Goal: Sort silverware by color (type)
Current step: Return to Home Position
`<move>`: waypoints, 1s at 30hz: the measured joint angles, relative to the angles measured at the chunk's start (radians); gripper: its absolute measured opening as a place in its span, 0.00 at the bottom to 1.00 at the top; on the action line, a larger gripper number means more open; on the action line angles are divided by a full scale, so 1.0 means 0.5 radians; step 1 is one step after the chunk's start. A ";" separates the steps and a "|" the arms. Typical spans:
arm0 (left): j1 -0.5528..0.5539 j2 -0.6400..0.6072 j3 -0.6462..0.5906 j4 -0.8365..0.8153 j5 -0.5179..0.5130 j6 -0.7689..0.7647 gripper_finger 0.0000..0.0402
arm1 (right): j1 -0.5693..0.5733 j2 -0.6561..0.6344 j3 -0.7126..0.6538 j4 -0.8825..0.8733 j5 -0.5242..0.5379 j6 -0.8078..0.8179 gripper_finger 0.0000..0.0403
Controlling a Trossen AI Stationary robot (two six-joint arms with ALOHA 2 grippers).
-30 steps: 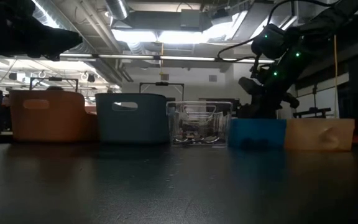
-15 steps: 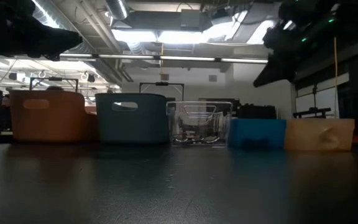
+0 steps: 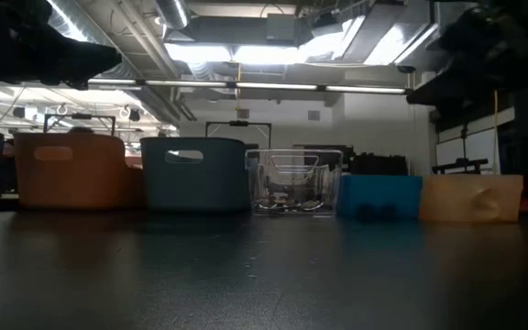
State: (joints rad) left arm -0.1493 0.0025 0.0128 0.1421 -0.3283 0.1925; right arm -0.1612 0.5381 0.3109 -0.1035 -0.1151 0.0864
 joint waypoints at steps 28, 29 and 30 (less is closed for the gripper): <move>0.000 0.000 0.000 0.000 -0.002 0.001 0.24 | -0.005 -1.071 -0.287 -0.146 -0.168 -0.217 0.00; 0.000 0.000 -0.001 0.000 -0.001 0.001 0.24 | -0.005 -1.071 -0.286 -0.138 -0.126 -0.234 0.00; 0.000 0.000 -0.001 0.001 -0.002 0.001 0.24 | -0.005 -1.072 -0.286 -0.131 -0.085 -0.238 0.00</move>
State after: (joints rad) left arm -0.1493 0.0025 0.0124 0.1425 -0.3290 0.1928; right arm -0.1638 0.0021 0.1677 -0.1688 -0.1578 -0.0324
